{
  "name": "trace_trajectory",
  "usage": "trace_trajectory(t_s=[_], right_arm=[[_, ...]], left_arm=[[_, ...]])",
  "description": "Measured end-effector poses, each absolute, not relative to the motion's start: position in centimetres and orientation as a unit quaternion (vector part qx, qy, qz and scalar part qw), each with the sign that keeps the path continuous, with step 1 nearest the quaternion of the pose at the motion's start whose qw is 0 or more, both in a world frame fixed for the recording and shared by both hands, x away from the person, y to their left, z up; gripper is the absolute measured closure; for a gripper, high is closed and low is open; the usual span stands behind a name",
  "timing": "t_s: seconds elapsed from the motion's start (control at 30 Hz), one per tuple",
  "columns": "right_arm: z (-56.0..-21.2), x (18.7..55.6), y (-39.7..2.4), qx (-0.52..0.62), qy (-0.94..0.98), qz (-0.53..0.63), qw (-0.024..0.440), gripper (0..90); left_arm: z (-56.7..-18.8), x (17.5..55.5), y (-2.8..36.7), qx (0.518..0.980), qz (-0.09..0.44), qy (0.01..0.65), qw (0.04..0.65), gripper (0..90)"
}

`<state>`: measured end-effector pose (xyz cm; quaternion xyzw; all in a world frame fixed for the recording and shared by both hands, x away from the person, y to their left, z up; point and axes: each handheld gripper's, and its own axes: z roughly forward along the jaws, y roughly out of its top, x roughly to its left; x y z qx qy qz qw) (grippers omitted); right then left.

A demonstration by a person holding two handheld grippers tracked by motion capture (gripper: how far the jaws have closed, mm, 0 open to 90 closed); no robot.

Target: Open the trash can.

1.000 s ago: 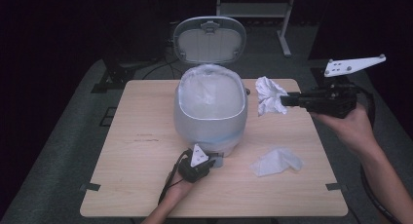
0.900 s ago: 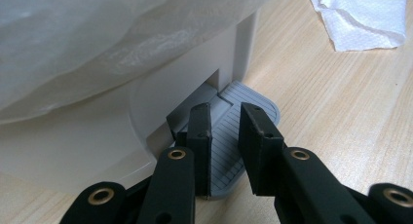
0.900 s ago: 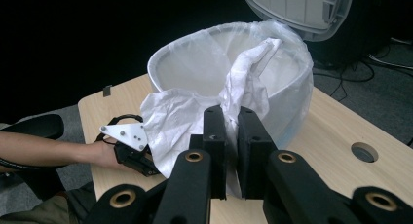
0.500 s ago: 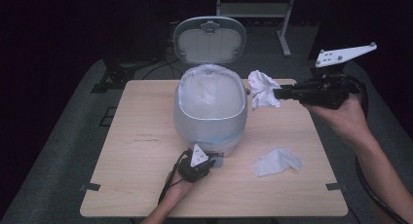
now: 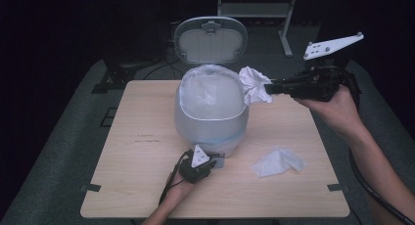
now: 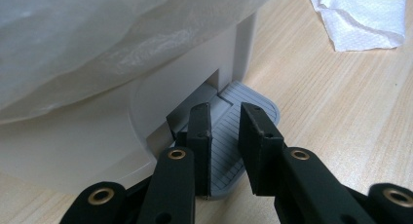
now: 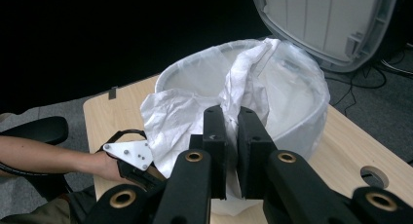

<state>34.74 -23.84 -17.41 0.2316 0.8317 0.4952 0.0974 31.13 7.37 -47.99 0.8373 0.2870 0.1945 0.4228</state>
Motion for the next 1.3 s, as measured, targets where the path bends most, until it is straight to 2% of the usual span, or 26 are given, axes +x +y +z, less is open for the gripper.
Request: trace_trajectory(t_s=[0.67, 1.3], right_arm=[[-16.1, 35.8, -20.9, 0.213, 0.842, 0.487, 0.091, 83.5], [-16.4, 37.2, -18.5, 0.207, 0.850, 0.476, 0.083, 83.4]], left_arm=[[-48.0, 31.1, 7.4, 0.838, 0.195, 0.286, 0.423, 75.1], [-48.0, 31.1, 7.4, 0.837, 0.193, 0.285, 0.424, 75.1]])
